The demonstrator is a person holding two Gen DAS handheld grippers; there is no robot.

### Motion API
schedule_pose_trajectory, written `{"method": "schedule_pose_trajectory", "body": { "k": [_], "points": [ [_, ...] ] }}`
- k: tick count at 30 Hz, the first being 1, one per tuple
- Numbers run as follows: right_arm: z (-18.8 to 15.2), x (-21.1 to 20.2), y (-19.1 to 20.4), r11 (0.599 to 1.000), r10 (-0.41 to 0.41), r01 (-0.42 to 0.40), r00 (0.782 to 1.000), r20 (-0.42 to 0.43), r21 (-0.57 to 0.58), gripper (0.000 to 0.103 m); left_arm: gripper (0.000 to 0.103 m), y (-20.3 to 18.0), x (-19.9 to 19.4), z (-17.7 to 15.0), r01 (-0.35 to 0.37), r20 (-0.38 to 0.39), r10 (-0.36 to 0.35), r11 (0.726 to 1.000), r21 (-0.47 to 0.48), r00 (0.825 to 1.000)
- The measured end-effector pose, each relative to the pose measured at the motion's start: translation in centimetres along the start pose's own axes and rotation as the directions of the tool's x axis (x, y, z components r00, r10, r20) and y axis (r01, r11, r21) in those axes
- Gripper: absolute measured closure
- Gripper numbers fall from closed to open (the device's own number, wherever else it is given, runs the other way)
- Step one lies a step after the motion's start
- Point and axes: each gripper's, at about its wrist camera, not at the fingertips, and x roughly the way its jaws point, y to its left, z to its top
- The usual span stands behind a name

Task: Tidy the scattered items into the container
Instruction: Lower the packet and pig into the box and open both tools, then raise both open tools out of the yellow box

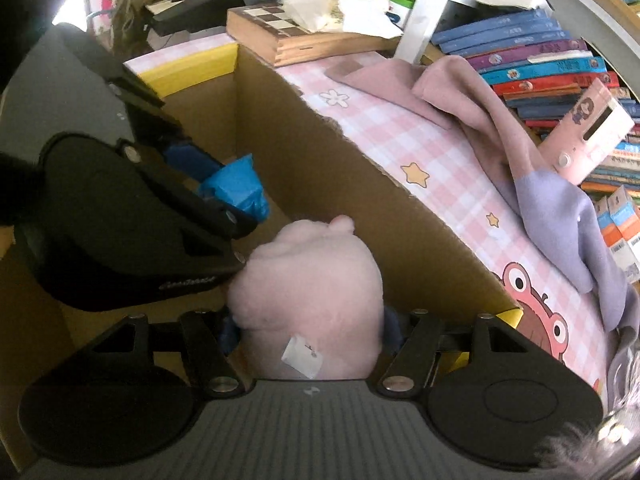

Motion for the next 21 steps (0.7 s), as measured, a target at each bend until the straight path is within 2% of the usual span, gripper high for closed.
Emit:
{"method": "schedule_pose_trajectory", "body": {
  "k": [1, 2, 3, 5, 8, 15, 18, 21],
  "points": [
    [0.0, 0.0, 0.1, 1.0, -0.004, 0.004, 1.0, 0.006, 0.003, 0.036, 0.057, 0.1, -0.1, 0.0, -0.002, 0.005, 0.002, 1.0, -0.006, 1.0],
    [0.0, -0.2, 0.1, 1.0, -0.011, 0.011, 1.0, 0.015, 0.006, 0.03, 0.045, 0.1, -0.2, -0.1, -0.001, 0.01, 0.001, 1.0, -0.007, 1.0],
    [0.0, -0.3, 0.1, 1.0, -0.016, 0.016, 1.0, 0.024, 0.012, 0.027, 0.041, 0.0, -0.4, -0.1, -0.003, 0.021, 0.003, 1.0, -0.005, 1.0],
    [0.0, -0.7, 0.1, 1.0, -0.019, 0.018, 0.999, 0.045, 0.019, 0.021, 0.039, -0.1, -1.0, -0.2, -0.004, 0.041, 0.004, 1.0, 0.002, 0.999],
    [-0.1, -1.4, 0.3, 0.999, -0.028, 0.026, 0.997, 0.066, 0.024, 0.021, 0.03, -0.1, -2.0, -0.3, -0.009, 0.07, 0.009, 1.0, 0.003, 0.998],
    [-0.4, -4.5, 1.0, 0.998, -0.056, 0.051, 0.99, 0.129, 0.042, 0.02, 0.018, 0.0, -4.9, -1.0, -0.035, 0.138, 0.035, 0.999, -0.004, 0.99],
    [-0.7, -6.3, 1.4, 0.996, -0.077, 0.068, 0.984, 0.161, 0.056, 0.018, 0.012, 0.5, -6.6, -1.6, -0.028, 0.18, 0.033, 0.999, -0.028, 0.983],
    [-1.1, -8.3, 1.9, 0.993, -0.105, 0.093, 0.973, 0.205, 0.071, 0.016, 0.011, 0.7, -8.4, -2.3, -0.021, 0.227, 0.031, 0.999, -0.048, 0.973]
  ]
}}
